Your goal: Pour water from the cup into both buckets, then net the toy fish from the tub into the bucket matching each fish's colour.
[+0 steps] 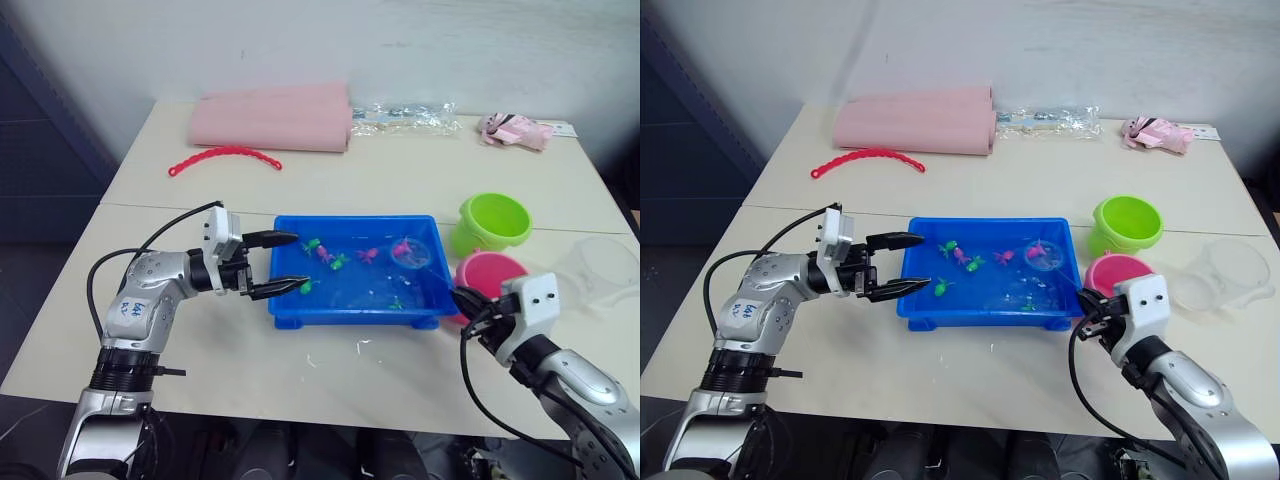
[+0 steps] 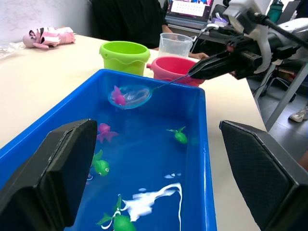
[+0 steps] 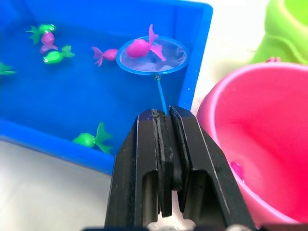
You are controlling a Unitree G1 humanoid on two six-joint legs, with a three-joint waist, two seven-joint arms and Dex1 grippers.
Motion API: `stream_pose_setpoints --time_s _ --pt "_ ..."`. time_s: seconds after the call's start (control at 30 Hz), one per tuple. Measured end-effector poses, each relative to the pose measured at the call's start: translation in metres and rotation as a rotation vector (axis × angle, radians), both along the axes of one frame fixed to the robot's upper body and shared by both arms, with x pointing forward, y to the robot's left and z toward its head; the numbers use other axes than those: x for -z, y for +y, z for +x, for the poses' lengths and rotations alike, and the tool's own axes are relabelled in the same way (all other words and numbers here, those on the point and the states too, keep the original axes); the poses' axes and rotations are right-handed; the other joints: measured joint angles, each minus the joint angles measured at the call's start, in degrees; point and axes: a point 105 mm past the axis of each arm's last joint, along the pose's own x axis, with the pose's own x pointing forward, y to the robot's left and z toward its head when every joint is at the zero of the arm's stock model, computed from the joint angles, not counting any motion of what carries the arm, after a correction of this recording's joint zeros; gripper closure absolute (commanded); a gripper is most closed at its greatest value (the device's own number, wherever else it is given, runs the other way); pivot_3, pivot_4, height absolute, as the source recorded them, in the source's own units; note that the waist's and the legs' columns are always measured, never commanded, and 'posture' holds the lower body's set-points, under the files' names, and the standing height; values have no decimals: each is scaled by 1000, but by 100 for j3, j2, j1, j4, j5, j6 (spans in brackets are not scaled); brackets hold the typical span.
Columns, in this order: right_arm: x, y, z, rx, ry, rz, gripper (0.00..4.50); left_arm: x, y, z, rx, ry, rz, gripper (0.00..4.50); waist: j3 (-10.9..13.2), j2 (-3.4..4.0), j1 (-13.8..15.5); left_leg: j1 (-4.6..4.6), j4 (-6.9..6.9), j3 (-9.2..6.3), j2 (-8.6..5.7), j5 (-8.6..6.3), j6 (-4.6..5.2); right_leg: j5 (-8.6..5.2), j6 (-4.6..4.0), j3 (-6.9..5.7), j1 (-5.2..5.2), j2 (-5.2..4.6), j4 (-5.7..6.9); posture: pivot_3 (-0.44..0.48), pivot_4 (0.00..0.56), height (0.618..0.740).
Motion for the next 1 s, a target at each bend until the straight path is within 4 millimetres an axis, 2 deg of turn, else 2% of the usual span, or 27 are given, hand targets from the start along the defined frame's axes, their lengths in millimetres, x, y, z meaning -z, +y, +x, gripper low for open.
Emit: stream_pose_setpoints --time_s 0.13,0.33,0.5,0.67,0.77,0.9,1.0 --pt "-18 0 -16 -52 -87 -8 4500 -6 -4 1 20 -20 -5 78 0 0 2 5 -2 0 0 0 0 0 0 0 4 0 0 0 150 740" --pt "-24 -9 -33 -63 -104 -25 4500 -9 -11 3 62 -17 -25 78 0 1 5 8 -1 0 0 0 0 0 0 1 6 0 1 0 150 740" --pt "-31 -17 -55 -60 -119 -35 4500 -14 -19 5 97 -16 -41 78 0 0 9 8 -6 1 -1 1 -1 0 0 2 7 1 -1 0 150 740" --pt "-48 -47 -87 27 -161 -90 4500 -35 -40 5 183 -27 -102 78 0 0 26 11 -4 -2 -2 0 -1 0 1 0 13 0 -2 0 150 740" --pt "-51 -61 -100 85 -162 -116 4500 -38 -46 3 216 -32 -103 78 -1 1 21 12 -8 -1 -2 0 -1 0 1 1 12 0 -3 0 150 740" --pt "-46 -79 -114 148 -134 -178 4500 -37 -55 0 261 -36 -106 78 -1 0 -2 17 -10 6 1 -2 -5 0 0 9 8 2 -10 0 150 740" --pt "-37 -92 -120 183 -113 -288 4500 -41 -61 -2 289 -48 -103 78 -1 0 10 16 -9 8 -1 -4 -7 0 1 13 4 1 -16 0 150 740"
